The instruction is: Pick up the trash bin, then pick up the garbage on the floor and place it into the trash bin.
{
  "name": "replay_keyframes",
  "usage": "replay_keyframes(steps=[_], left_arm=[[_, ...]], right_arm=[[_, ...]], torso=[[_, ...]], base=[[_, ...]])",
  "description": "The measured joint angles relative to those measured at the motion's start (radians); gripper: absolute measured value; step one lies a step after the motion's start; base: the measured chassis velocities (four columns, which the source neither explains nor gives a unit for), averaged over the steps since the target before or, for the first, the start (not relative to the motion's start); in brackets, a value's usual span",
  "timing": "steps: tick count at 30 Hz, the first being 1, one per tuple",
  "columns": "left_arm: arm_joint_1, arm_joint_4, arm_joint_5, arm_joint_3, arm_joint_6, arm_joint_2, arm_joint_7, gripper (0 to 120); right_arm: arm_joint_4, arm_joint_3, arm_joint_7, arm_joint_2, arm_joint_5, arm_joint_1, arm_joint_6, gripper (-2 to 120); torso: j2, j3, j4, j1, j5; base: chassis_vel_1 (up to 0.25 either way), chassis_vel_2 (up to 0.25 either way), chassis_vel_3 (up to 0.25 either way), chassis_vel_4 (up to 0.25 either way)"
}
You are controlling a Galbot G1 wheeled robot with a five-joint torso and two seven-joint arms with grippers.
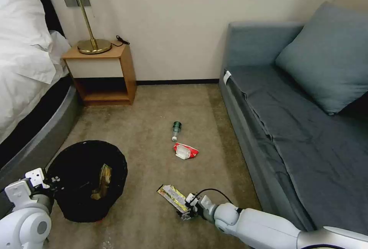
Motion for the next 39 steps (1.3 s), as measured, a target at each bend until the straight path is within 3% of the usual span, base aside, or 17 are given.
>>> replay_keyframes(steps=[14,27,37,39], left_arm=[[0.0,-0.004,-0.003,-0.002,-0.003,0.001,0.001,3],[-0.006,-0.002,-0.005,-0.001,-0.004,0.001,0.001,3],[-0.006,-0.002,-0.007,0.002,-0.005,0.001,0.001,3],[-0.006,-0.002,-0.007,0.003,-0.005,0.001,0.001,3]], right_arm=[[-0.033,0.005,-0.006,0.012,-0.044,-0.008,0.042,98],[-0.033,0.011,-0.005,-0.004,-0.069,-0.016,0.067,65],[-0.037,0.019,-0.003,-0.016,-0.083,-0.027,0.078,63],[-0.036,0.019,-0.002,-0.018,-0.086,-0.029,0.081,57]], torso=[[0.0,0.0,0.0,0.0,0.0001],[0.0,0.0,0.0003,0.0,0.0004],[0.0,0.0,0.0,0.0,0.0],[0.0,0.0,0.0001,0.0,0.0001]], base=[[0.0,0.0,0.0,0.0],[0.0,0.0,0.0,0.0],[0.0,0.0,0.0,0.0],[0.0,0.0,0.0,0.0]])
